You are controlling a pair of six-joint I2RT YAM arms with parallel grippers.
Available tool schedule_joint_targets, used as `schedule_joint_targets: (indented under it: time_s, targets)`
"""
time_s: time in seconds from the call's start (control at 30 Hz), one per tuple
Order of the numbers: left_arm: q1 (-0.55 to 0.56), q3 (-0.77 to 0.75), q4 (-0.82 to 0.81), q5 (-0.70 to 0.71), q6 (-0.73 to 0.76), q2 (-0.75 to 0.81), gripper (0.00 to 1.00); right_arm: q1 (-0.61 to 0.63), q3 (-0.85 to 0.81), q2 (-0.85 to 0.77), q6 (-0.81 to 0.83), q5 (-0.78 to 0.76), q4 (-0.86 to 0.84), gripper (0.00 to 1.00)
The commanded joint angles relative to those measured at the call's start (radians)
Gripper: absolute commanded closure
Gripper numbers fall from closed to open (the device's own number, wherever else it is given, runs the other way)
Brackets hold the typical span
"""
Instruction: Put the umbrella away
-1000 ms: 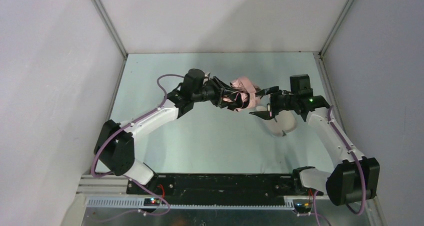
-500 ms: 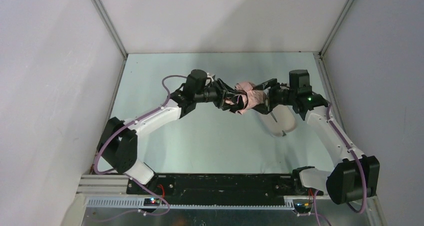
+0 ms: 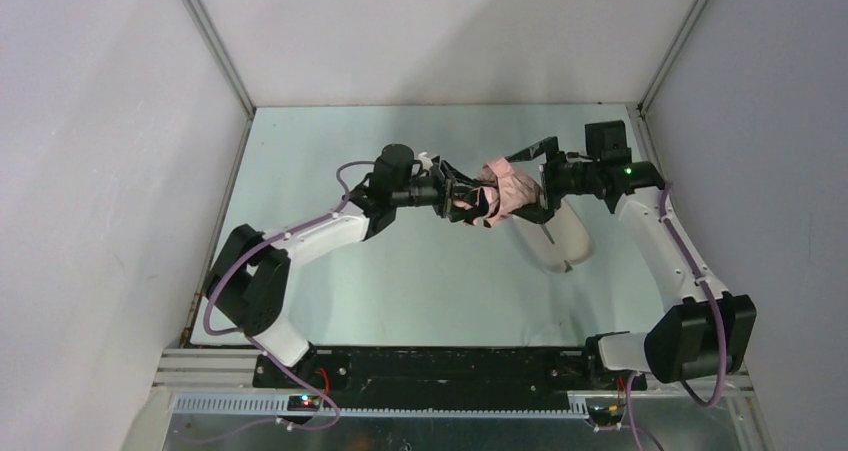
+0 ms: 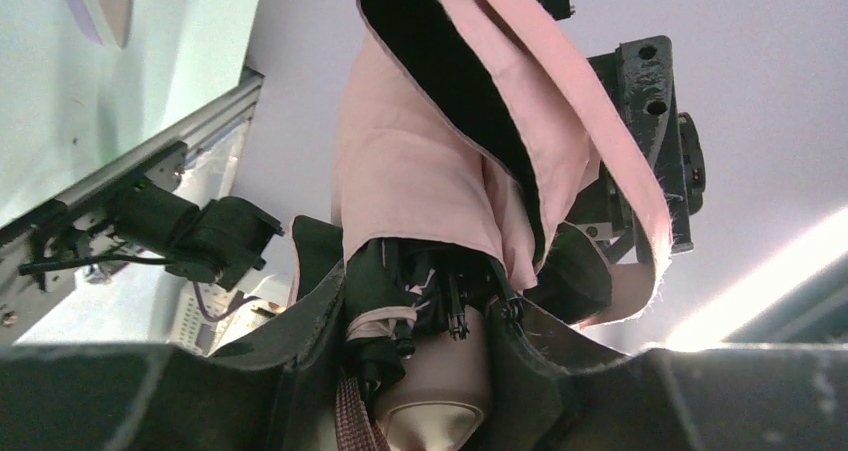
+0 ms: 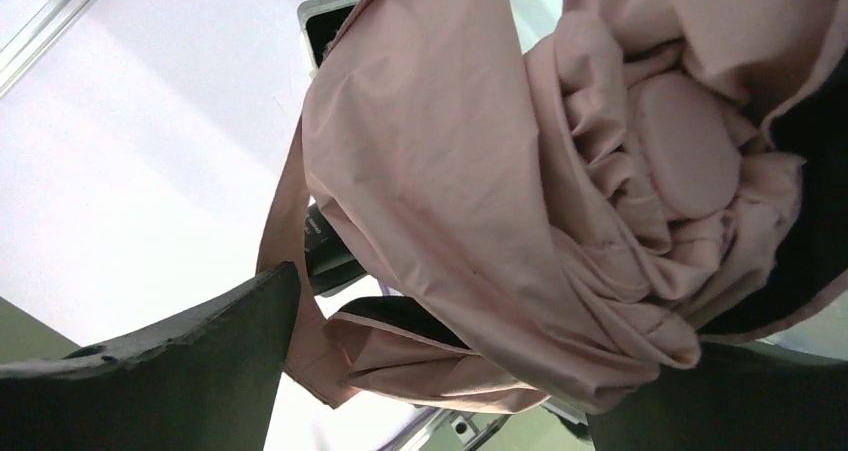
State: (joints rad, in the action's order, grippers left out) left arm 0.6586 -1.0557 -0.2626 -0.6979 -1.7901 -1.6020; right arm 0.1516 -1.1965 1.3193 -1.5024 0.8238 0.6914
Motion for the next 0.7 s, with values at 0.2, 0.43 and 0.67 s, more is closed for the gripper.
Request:
schedule_joint_targets:
  time_s: [0.2, 0.43, 0.67]
  targets:
    - [-0.003, 0.028, -0.287, -0.155, -0.232, 0.015, 1.00, -0.100, -0.163, 0.134, 0.257, 0.004, 0.255, 0.00]
    - [-0.002, 0.045, -0.265, -0.197, -0.238, 0.016, 1.00, -0.171, -0.347, 0.273, 0.335, -0.027, 0.400, 0.01]
    - [-0.001, 0.048, -0.353, -0.221, -0.319, -0.029, 1.00, -0.195, -0.534, 0.431, 0.439, 0.010, 0.531, 0.01]
